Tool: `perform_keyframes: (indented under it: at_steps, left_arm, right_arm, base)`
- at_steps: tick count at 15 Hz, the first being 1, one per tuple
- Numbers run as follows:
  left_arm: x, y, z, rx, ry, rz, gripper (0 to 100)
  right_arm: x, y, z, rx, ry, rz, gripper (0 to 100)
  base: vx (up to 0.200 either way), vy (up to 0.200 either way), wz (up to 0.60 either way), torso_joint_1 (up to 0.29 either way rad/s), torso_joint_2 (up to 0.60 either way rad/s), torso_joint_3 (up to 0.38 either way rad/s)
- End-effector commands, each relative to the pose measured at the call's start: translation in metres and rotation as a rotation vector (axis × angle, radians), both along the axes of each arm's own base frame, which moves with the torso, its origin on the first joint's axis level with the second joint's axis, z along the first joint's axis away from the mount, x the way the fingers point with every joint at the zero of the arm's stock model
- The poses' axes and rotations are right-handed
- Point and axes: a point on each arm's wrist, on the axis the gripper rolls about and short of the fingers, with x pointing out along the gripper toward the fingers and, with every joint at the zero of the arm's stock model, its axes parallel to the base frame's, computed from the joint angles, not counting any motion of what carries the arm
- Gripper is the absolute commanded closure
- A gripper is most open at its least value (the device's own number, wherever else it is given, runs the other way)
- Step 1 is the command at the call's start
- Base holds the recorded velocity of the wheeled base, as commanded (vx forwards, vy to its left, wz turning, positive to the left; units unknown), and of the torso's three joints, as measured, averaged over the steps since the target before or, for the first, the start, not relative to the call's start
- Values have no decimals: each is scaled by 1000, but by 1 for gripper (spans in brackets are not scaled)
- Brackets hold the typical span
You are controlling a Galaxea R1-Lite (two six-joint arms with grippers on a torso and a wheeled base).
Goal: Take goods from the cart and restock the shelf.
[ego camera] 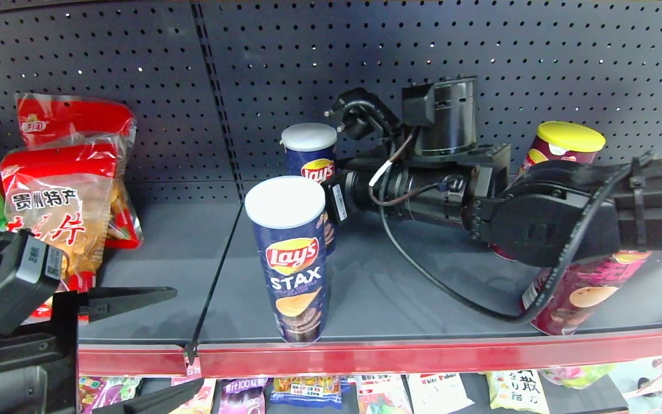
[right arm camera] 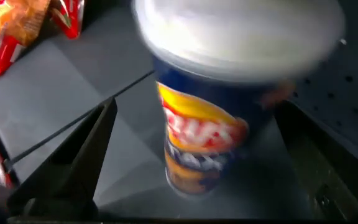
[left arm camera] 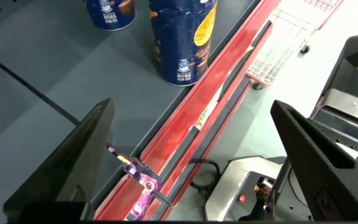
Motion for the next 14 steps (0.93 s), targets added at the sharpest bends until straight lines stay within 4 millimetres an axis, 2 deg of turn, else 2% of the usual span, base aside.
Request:
perform_keyframes:
  at_steps: [1, 9, 14]
  left_arm:
    - [1, 0, -1, 2, 7, 1, 0]
    - [3, -1, -3, 9, 16, 8, 0]
    - [5, -1, -8, 31, 36, 37, 0]
  right_arm:
    - [-19, -15, 16, 16, -21, -6, 0]
    - [-51, -46, 50, 9, -32, -17, 0]
    - [-83, -78, 75, 3, -31, -29, 0]
  base:
    - [0, 0, 0, 0, 0, 0]
    - [0, 0, 0, 0, 0, 0]
    - [0, 0, 0, 0, 0, 0]
